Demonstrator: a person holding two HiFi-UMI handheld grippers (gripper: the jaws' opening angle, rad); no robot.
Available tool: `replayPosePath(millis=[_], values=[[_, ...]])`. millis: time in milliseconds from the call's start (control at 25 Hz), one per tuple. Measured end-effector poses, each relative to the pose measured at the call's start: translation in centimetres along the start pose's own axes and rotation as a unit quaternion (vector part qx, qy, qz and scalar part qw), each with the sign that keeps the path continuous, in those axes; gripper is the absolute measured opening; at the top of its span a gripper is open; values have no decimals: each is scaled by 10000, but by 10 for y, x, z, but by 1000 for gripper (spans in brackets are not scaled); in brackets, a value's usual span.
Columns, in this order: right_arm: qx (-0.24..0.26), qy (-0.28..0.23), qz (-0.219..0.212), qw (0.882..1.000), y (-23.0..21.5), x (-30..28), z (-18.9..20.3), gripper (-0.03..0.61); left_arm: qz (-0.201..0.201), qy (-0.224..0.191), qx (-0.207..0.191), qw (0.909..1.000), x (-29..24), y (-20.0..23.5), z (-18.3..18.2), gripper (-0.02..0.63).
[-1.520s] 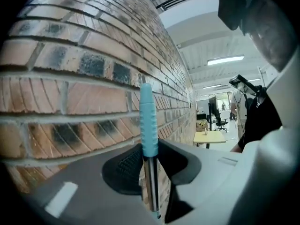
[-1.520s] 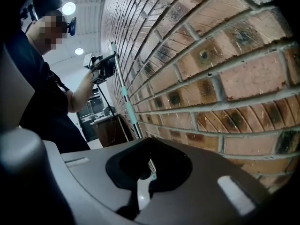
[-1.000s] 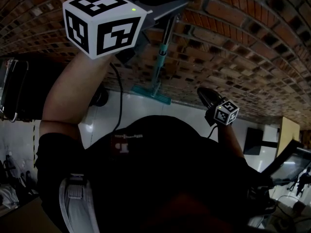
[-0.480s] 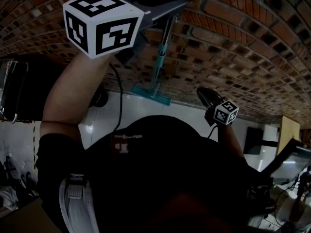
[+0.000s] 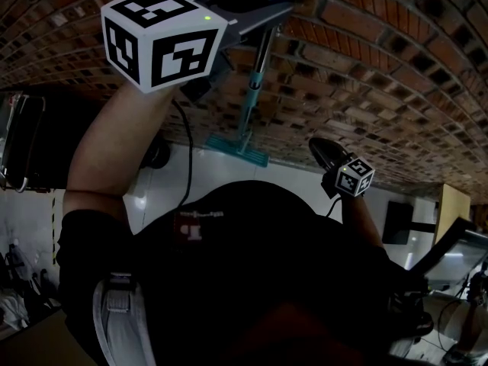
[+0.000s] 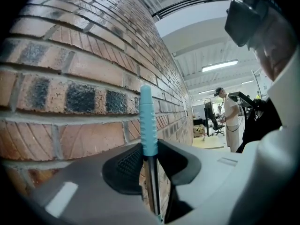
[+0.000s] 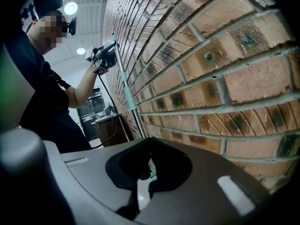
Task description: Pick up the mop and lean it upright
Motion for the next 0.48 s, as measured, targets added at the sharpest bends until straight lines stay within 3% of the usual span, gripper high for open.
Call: replayPosePath(millis=[480], values=[[22, -14, -11, 10000, 1, -1, -1, 14, -29, -82, -31, 10000, 4, -1, -5, 95]])
Point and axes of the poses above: the fingertips, and each gripper's own axes: x backward along the fingers, y to its left, z out of its underside, the point moved 2 cm from there along x, backward along the fingers, and after that the axes turned 6 degrees about -x, right-handed, at the moved point
